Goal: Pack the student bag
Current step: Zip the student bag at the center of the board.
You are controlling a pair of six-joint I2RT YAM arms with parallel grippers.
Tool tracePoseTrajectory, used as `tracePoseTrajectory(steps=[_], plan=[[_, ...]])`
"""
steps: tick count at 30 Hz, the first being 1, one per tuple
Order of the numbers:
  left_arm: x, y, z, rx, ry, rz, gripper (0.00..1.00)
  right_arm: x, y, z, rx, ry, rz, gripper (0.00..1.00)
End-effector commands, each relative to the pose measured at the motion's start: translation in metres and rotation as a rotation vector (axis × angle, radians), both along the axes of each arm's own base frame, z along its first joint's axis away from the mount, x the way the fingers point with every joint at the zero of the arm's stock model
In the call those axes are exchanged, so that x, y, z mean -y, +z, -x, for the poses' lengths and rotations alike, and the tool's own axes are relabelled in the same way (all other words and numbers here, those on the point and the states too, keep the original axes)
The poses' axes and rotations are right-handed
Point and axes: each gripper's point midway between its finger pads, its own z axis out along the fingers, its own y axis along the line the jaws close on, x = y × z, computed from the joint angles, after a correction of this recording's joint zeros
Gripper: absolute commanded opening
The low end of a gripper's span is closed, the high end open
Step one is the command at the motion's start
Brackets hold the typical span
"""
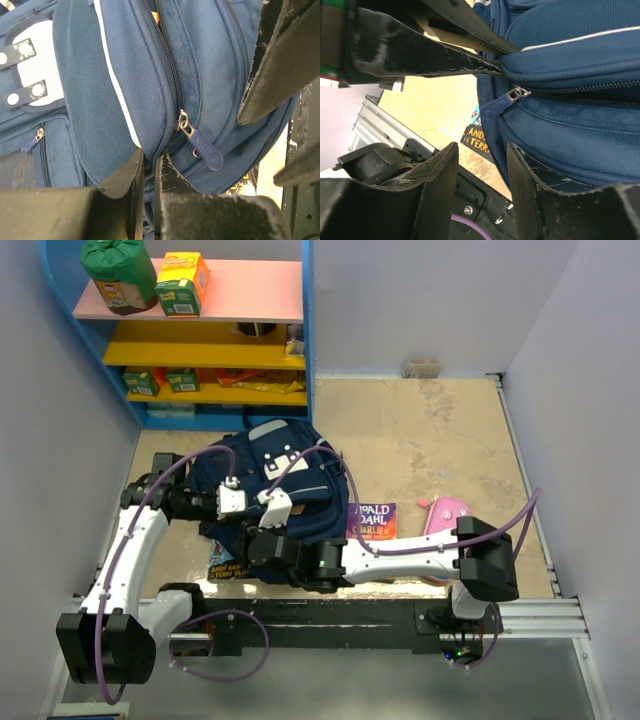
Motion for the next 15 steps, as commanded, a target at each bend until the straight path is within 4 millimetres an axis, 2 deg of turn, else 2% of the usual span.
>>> tracePoseTrajectory(steps=[1,6,8,13,15], plan=[[0.026,0.028,0.016,0.020,-0.111,0.155,0.00,0.006,0.021,-0.013,0.030,-0.087,-0.100,0.47],[0.024,0.020,0.016,0.009,-0.106,0.145,0.00,0.006,0.046,-0.012,0.056,-0.074,-0.155,0.45],[0.024,0.020,0.015,0.006,-0.100,0.145,0.00,0.014,0.053,-0.012,0.057,-0.080,-0.178,0.44],[0.025,0.021,0.013,-0.002,-0.095,0.156,0.00,0.024,0.055,-0.012,0.065,-0.085,-0.222,0.44],[0.026,0.022,0.011,-0.008,-0.092,0.161,0.00,0.023,0.047,-0.011,0.066,-0.076,-0.215,0.45]])
